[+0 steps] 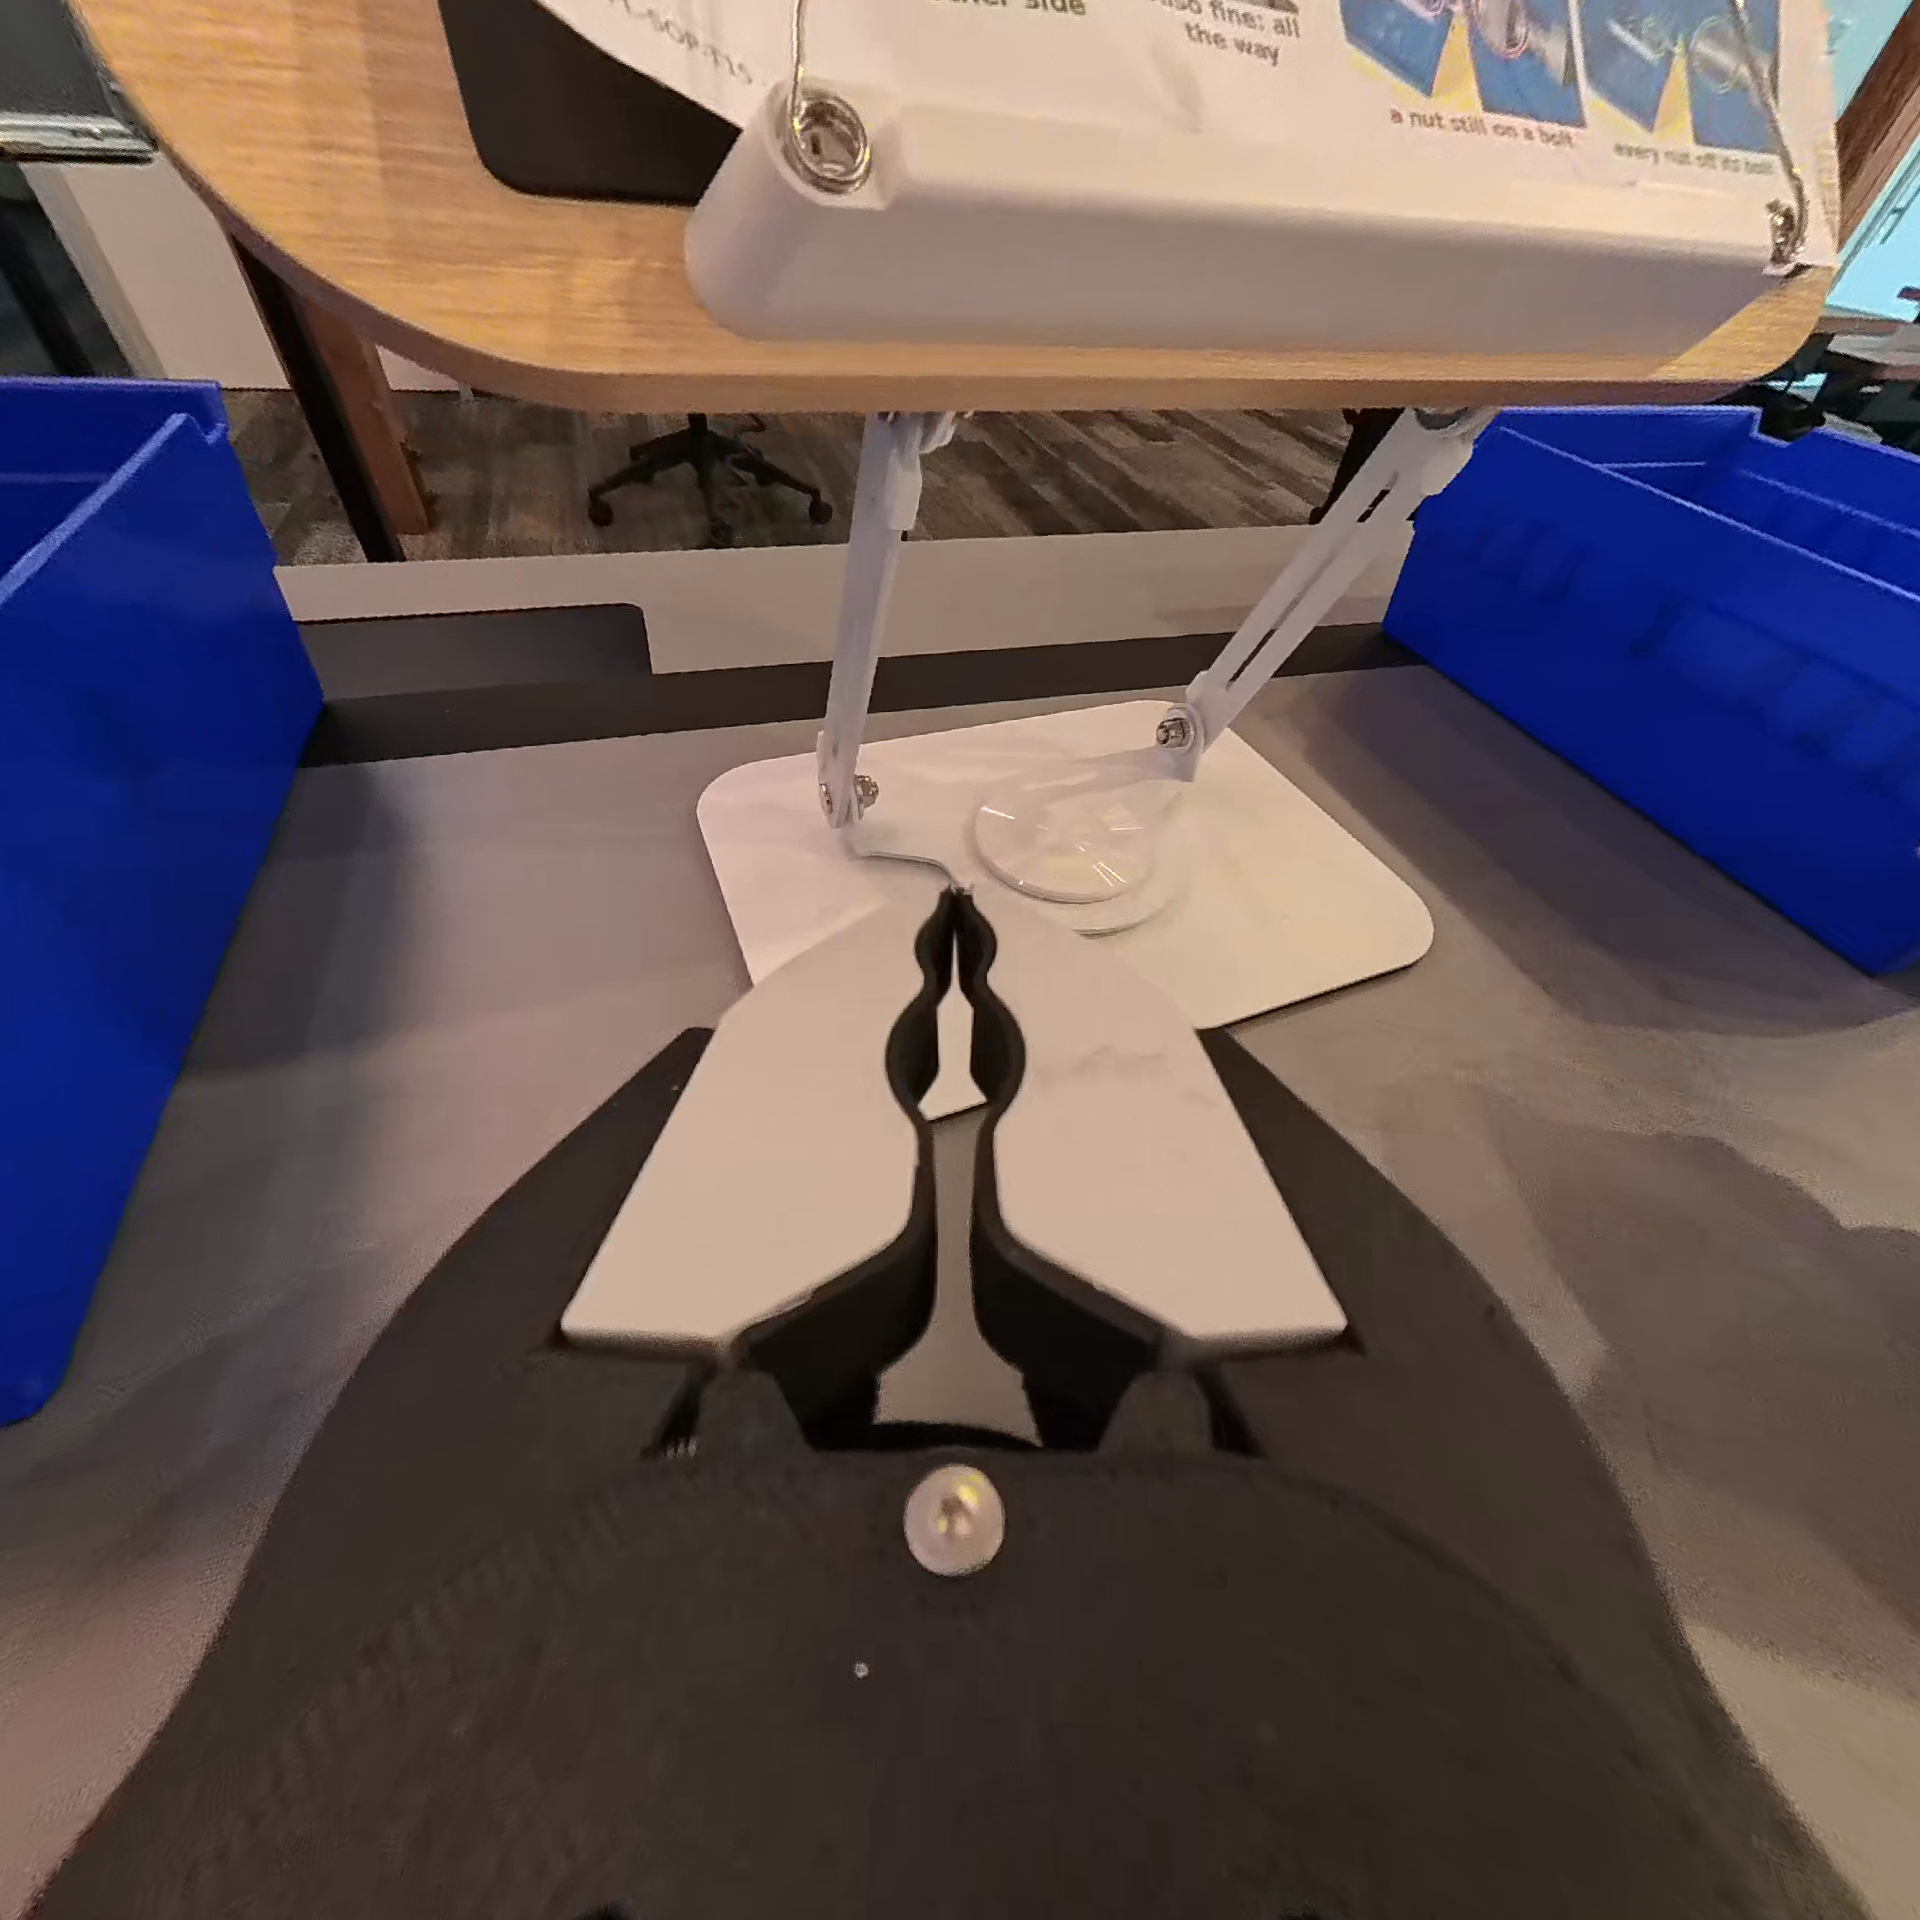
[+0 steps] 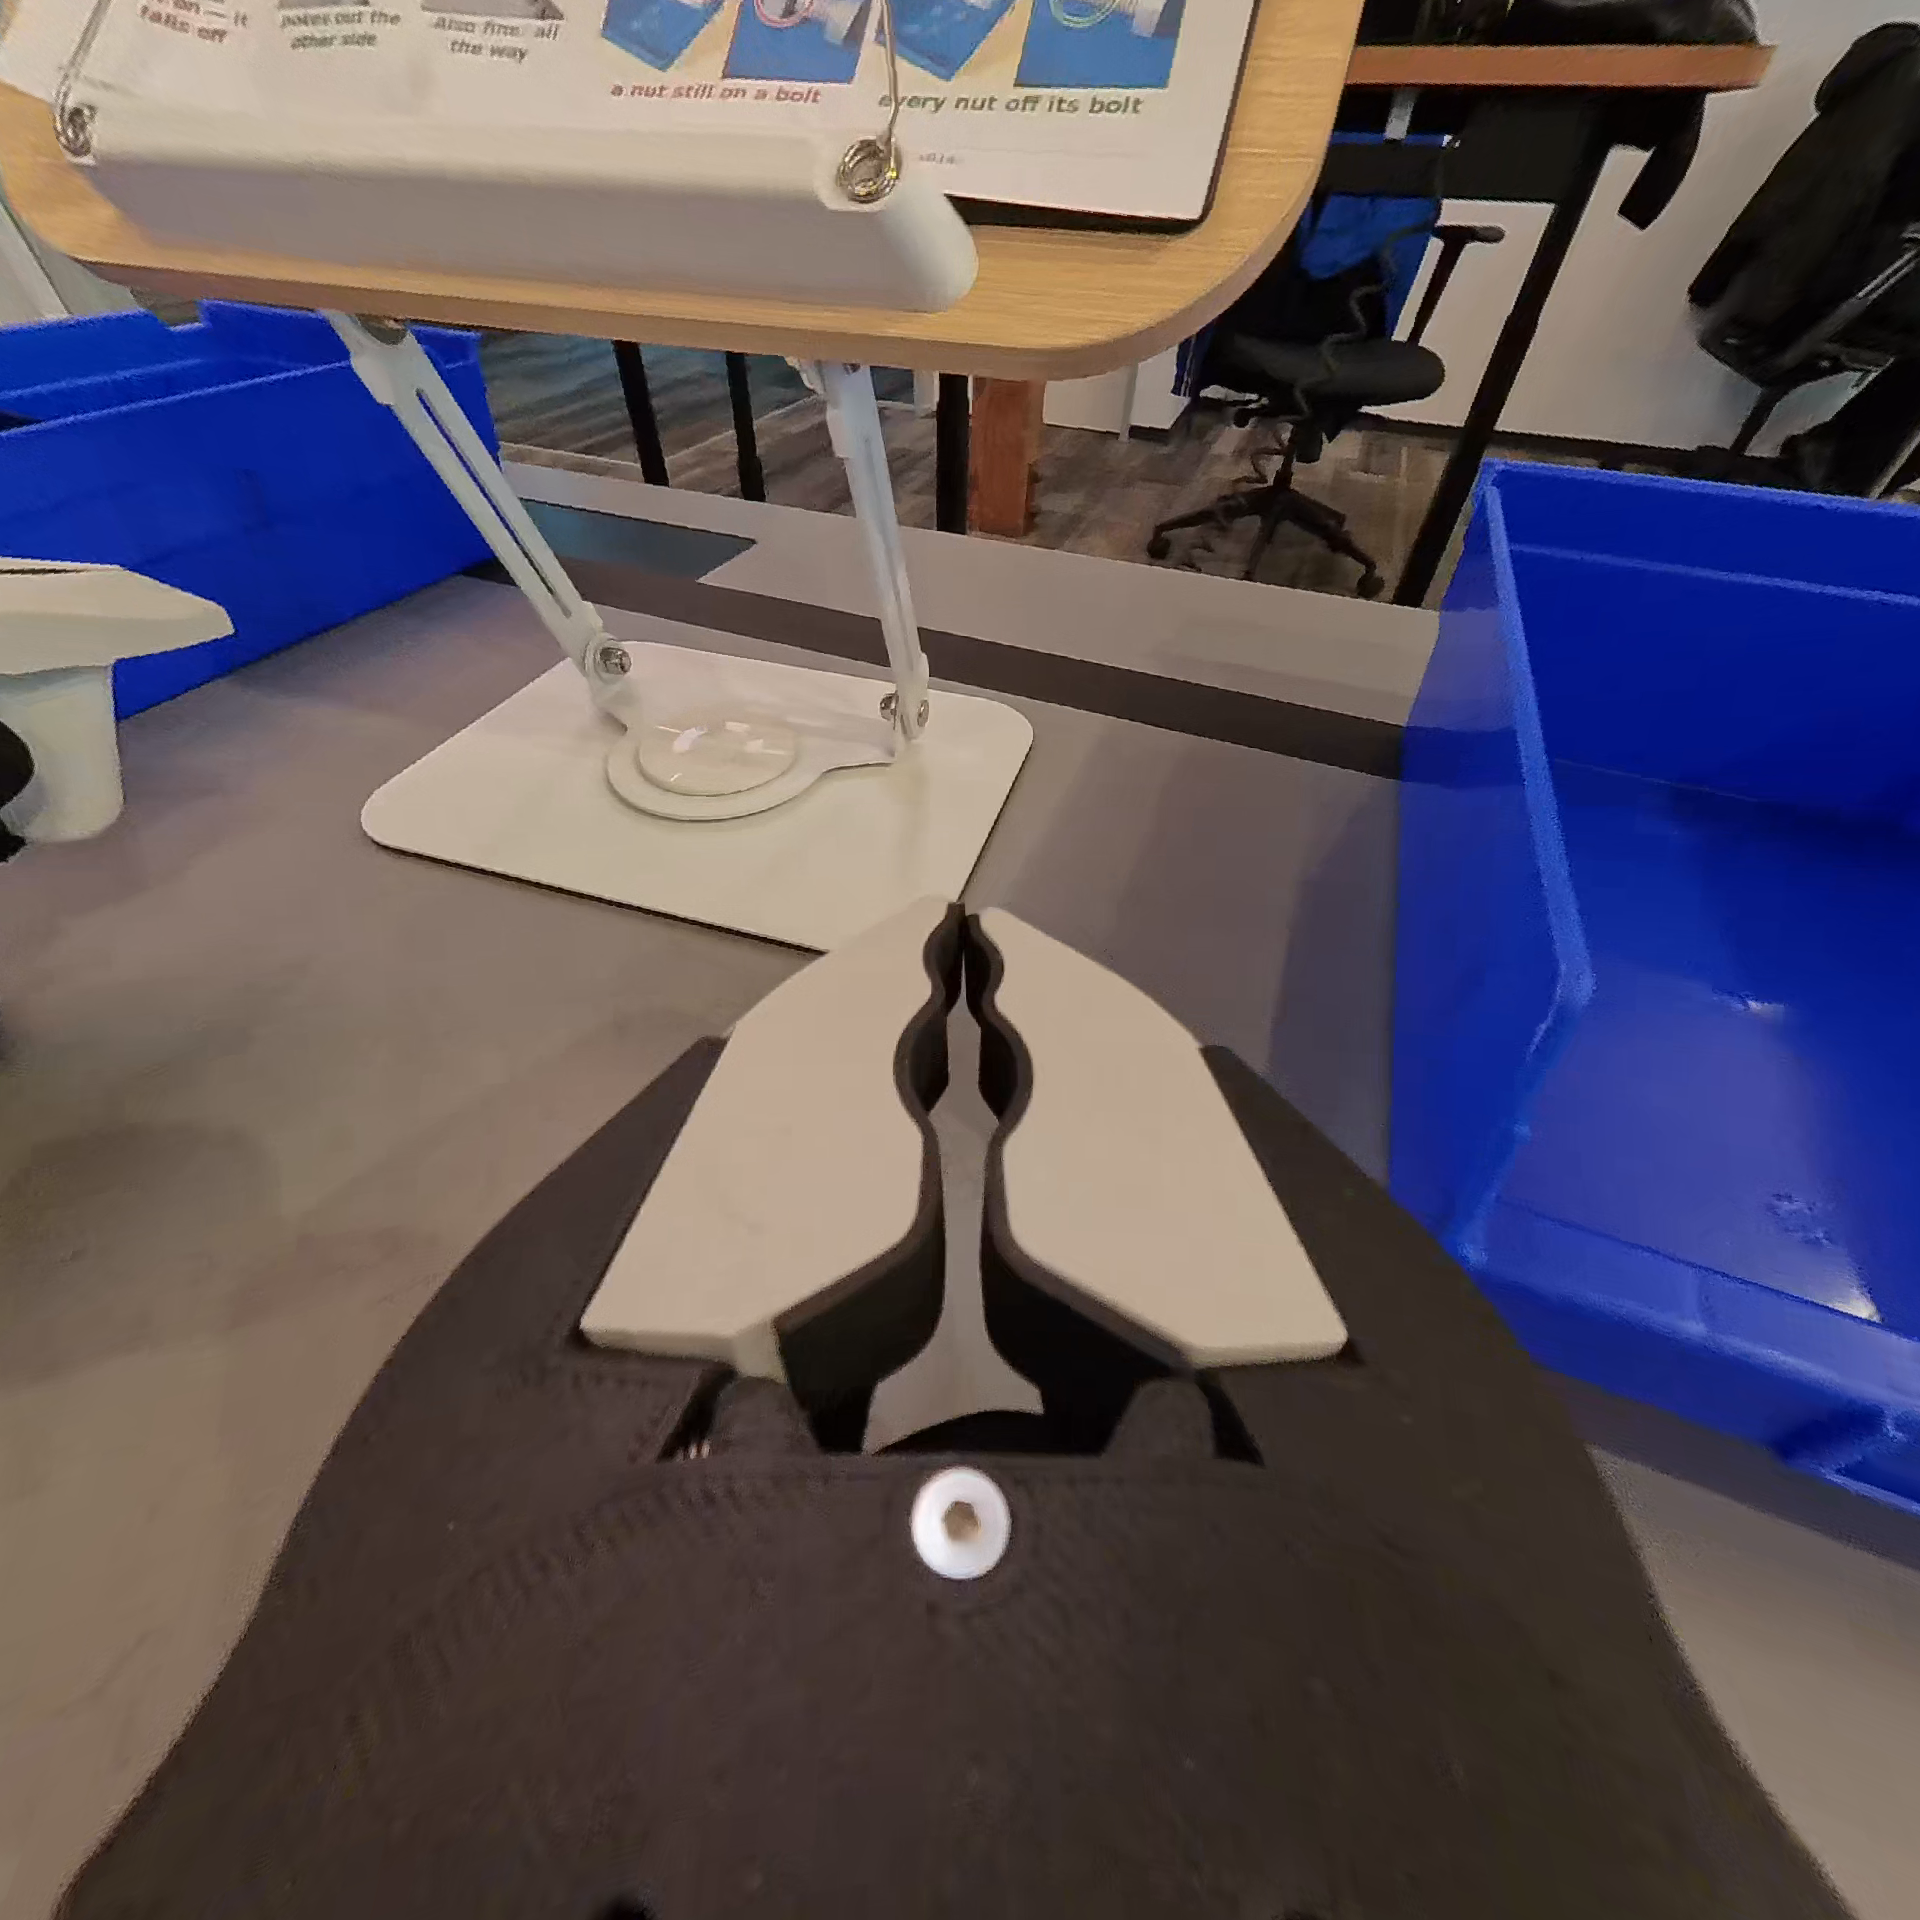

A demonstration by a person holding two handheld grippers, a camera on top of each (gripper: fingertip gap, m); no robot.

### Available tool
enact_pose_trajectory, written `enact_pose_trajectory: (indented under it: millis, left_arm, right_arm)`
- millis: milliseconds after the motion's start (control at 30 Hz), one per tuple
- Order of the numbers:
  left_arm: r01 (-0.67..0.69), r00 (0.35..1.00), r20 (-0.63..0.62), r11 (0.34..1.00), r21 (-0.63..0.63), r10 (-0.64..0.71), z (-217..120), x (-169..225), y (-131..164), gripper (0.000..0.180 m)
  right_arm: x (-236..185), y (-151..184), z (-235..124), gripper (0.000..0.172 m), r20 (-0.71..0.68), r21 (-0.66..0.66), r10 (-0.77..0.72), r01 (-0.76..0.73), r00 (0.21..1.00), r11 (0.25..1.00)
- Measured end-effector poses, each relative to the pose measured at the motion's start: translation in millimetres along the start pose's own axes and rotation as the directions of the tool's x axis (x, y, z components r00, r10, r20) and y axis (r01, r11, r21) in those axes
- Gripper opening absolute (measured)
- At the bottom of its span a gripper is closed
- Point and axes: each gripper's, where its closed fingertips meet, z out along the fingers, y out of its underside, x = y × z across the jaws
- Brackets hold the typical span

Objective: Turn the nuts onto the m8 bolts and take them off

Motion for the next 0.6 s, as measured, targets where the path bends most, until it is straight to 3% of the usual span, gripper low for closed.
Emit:
enact_pose_trajectory:
  millis: [267, 400, 500, 600]
  left_arm:
    - [-0.004, 1.000, -0.026, 1.000, 0.010, 0.004, -3.3, 4.9, -4.8, 0.000]
    - [-0.053, 0.995, -0.081, 0.997, 0.060, 0.058, -26.6, 10.7, -33.2, 0.000]
    - [-0.171, 0.985, -0.023, 0.982, 0.076, 0.174, -51.3, -16.6, -66.1, 0.012]
    - [-0.302, 0.949, 0.109, 0.951, 0.057, 0.295, -61.5, -72.6, -106.2, 0.027]
  right_arm:
    - [-2.3, 1.2, 1.1, 0.004, 0.008, -0.009, -0.005, 0.005, 1.000, 1.000]
    - [-4.4, 1.1, 0.9, 0.005, 0.022, -0.006, -0.009, 0.009, 1.000, 1.000]
    - [-8.2, 1.0, 0.5, 0.005, 0.035, -0.002, -0.030, 0.030, 0.999, 1.000]
    - [-11.4, 3.3, 2.3, 0.005, 0.043, -0.017, -0.051, 0.052, 0.998, 0.999]
